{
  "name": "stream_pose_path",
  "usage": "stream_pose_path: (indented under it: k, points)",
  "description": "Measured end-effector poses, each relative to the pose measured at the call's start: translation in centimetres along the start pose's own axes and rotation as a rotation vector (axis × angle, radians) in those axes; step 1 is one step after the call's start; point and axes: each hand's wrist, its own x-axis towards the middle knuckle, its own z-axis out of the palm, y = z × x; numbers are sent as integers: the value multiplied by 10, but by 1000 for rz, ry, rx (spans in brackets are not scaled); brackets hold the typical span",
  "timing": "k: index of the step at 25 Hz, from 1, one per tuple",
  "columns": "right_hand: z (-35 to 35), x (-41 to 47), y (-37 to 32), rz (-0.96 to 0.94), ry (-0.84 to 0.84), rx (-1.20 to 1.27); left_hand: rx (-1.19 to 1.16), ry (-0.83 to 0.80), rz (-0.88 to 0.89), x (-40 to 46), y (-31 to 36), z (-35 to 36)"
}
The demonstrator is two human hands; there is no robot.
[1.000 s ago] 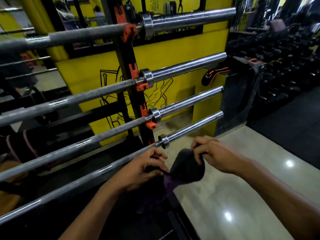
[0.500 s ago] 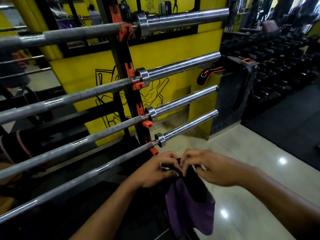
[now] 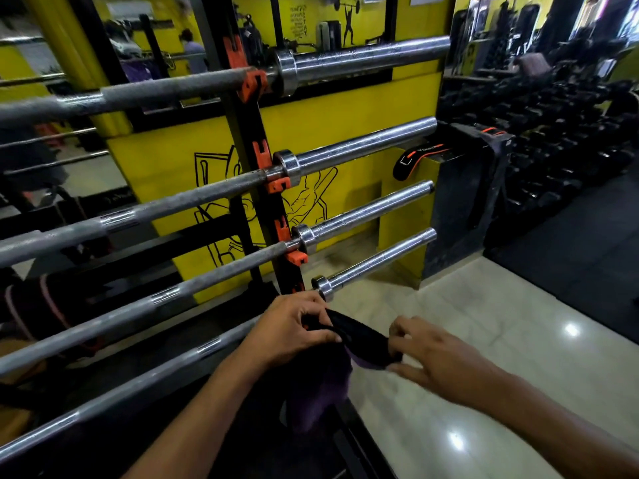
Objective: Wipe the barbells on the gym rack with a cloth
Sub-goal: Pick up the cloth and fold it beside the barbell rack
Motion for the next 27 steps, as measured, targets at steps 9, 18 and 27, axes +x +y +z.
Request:
stream_pose_path:
  k: [9,18,27]
  points:
    - [-68,39,18,107,93,583,147,29,57,-9,-13,-23]
    - [-65,51,14,135,219,453,-98,370,-71,-7,16,-19]
    - [-62,77,7,383,561,1149,-1350,73,-531,-26,12,69]
